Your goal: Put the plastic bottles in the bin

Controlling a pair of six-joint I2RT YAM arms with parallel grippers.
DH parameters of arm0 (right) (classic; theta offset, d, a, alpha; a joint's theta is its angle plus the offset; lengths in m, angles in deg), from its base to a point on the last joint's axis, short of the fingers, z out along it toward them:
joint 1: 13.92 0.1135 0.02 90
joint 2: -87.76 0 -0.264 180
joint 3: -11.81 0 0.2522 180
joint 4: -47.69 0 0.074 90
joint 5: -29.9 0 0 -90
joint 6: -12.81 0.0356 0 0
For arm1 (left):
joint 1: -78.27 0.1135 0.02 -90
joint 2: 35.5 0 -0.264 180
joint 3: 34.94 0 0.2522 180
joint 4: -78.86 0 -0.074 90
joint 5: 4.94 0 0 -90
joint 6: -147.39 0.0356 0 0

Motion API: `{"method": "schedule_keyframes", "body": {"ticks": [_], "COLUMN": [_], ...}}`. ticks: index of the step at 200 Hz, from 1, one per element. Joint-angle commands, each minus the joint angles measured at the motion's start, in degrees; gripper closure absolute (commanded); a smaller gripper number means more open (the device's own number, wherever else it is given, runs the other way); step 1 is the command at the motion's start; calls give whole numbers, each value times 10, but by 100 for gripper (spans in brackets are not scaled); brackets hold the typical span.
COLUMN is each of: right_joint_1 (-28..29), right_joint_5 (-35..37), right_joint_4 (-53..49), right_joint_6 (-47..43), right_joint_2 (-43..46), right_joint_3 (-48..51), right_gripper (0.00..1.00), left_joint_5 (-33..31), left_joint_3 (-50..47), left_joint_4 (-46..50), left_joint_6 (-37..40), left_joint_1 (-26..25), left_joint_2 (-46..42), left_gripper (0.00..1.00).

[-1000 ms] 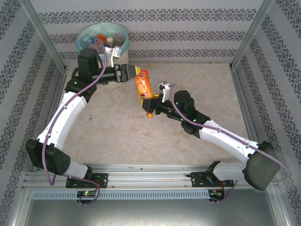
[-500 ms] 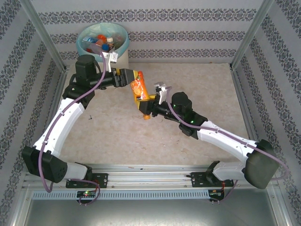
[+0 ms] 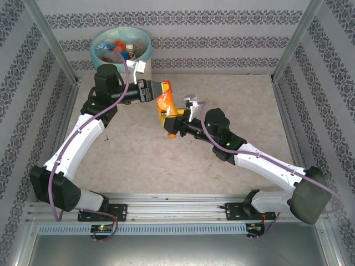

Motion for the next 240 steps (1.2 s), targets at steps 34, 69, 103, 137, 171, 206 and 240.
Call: {"method": "schedule_keyframes", "body": {"ticks": [34,69,103,137,171,206,240], "right_joint_1": [12,11,11,10,8,7,6], "right_joint_5": [83,177,198,208,219,230,228], "right_joint_4": [-14,-45,-60,-89,-112,-122,-123], "right_joint_6": [-43,-56,-53,-62,-75,-80,-73], "right_joint_2": [51,82,102,119,128,128,122], "right_joint_3": [16,39,54,51,45,45,47], "right_gripper": [2,2,2,2,2,2,2], "left_joint_5": [-103,-235,-403,-504,-575,-532,-522], "left_joint_3": [66,147,235,342,436,492,496], "left_joint_4": [-27,-17,-37,-67,-94,-86,-113], "left_joint_6": [37,109,169,191,215,190,204], "left_joint_1": [8,44,88,137,161,164,164], "left_joint_2": [-16,1,61,160,266,331,355], "left_gripper": [63,67,70,72,75,75,76]}}
